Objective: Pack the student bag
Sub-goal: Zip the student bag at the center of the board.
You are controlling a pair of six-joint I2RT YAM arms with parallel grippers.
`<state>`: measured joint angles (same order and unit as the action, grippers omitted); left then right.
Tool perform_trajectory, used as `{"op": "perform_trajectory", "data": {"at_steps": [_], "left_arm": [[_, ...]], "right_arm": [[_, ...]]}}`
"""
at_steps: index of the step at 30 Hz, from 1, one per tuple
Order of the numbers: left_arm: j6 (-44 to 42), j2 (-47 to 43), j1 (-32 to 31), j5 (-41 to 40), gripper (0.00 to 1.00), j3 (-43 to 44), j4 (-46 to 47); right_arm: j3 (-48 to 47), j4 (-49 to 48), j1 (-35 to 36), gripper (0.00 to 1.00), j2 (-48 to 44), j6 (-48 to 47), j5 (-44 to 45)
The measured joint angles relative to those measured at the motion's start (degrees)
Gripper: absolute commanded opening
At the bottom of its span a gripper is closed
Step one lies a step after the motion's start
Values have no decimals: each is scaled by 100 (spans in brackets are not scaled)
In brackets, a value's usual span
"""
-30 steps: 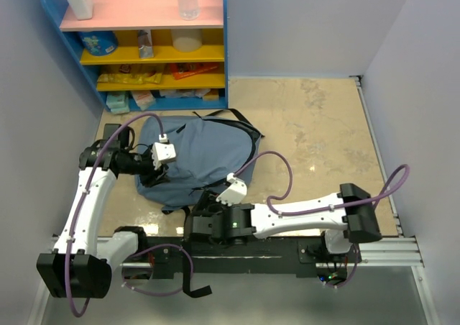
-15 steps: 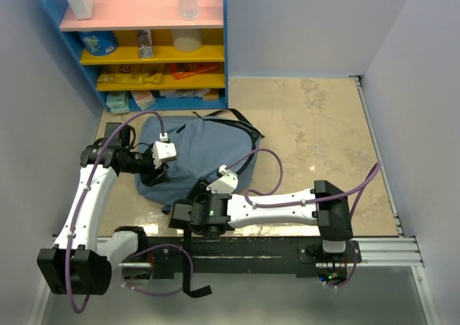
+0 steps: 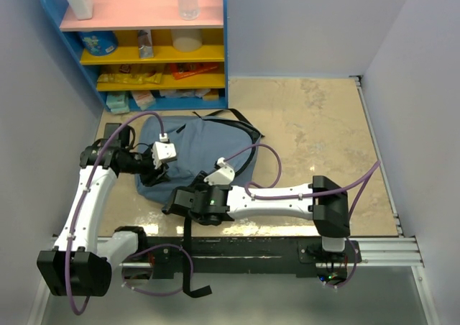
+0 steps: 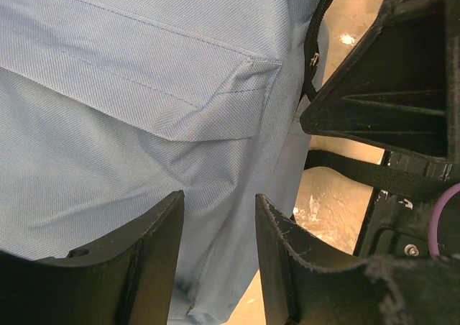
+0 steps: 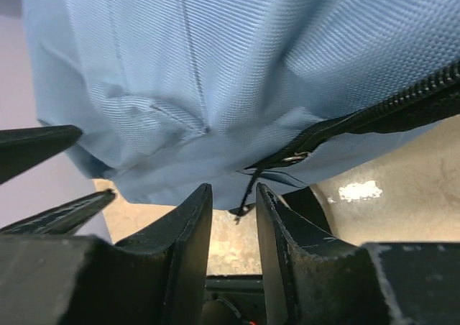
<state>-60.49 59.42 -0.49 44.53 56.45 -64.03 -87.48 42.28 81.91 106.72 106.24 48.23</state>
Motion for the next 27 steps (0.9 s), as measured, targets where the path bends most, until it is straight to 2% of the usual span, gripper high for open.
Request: {"op": "perform_trajectory", "data": {"at_steps": [11,17,22,27], "left_arm": [[-13,-74,0,0,49,0,-33],[-13,-103,0,0,49,0,-39],[-26,-105,0,2,49,2,-116],[-66,-107,-2,2,49,155,-374]], "right_arm": [[227,-133,-114,32,2,-85,-195],[227,-219,-164,19,7,-149,-212],[238,-313,-216,1,61,-216,-282],[439,-398,-232,0,48,-249,-282]]}}
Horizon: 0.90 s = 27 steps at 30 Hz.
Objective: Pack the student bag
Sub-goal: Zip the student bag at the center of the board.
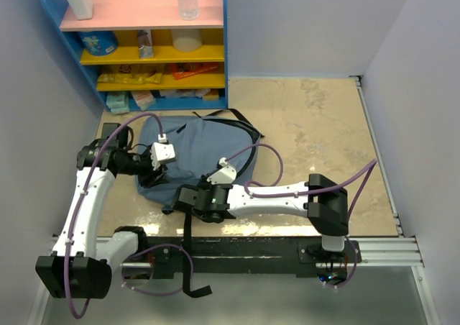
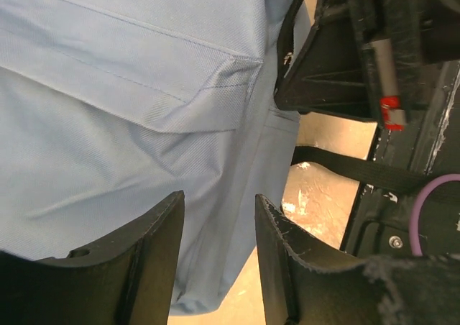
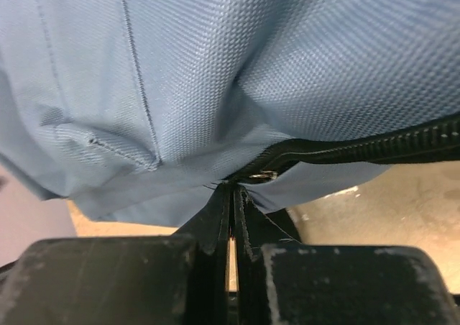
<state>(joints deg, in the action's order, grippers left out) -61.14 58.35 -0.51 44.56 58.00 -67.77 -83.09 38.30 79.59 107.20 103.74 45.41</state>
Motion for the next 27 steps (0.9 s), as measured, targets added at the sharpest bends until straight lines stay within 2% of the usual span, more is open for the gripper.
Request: {"op": "perform_trajectory", "data": {"at_steps": [7,11,15,20,27], "left_arm": [[-20,-332,-7,238,56,750,-426],[-192,-605,-201,452,59,568,-599],[-273,-306,-715,597,60,258,-634],[188,109,-1526,507,63,-289,111],[984,120,-2520,129,63,-634,1325]], "right_arm": [[776,-26,-11,0,-636,-127,2],[1091,-173,-11,0,-1119,-319,0],[1248,-317,-11,0,-1314,-603,15],[1423,-562,-13,0,-1504,-1056,57],[1751,-881,-131,0,-1880,-1427,48]]}}
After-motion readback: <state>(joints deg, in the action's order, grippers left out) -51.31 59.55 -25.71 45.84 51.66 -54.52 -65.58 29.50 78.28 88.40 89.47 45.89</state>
